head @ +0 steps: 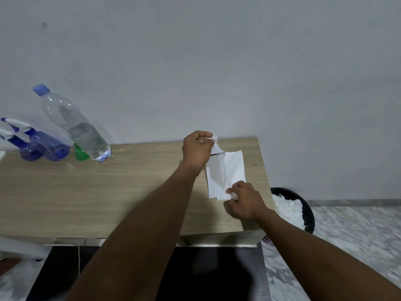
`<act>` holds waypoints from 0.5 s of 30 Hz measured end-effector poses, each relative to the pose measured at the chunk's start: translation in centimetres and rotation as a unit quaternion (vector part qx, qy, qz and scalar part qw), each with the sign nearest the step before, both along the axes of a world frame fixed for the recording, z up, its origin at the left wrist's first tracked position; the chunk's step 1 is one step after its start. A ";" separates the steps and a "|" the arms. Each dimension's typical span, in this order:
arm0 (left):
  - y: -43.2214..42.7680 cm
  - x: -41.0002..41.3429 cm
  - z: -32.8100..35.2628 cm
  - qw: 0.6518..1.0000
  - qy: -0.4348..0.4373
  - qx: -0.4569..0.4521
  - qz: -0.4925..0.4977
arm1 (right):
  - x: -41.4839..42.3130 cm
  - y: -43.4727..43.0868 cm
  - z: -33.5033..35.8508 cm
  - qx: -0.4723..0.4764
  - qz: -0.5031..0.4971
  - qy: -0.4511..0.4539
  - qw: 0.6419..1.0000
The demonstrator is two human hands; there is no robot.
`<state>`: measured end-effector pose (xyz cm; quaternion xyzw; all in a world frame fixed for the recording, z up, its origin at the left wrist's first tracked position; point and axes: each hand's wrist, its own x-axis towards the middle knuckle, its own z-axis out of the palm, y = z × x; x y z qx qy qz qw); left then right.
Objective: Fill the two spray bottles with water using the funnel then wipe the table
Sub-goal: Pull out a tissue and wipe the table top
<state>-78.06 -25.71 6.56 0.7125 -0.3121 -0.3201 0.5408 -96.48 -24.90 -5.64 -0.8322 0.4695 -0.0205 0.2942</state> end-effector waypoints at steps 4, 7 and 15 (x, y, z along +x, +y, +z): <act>0.5 0.6 0.3 1.000 -0.009 0.008 0.006 | 0.3 -0.8 1.5 0.092 -0.065 -0.055 0.992; 1.2 1.2 0.4 1.000 -0.023 0.014 0.014 | 0.2 -1.0 2.5 0.169 -0.101 -0.091 0.976; 1.7 2.8 1.5 0.998 -0.043 0.011 0.033 | 1.0 -1.5 2.4 0.164 -0.081 -0.046 0.982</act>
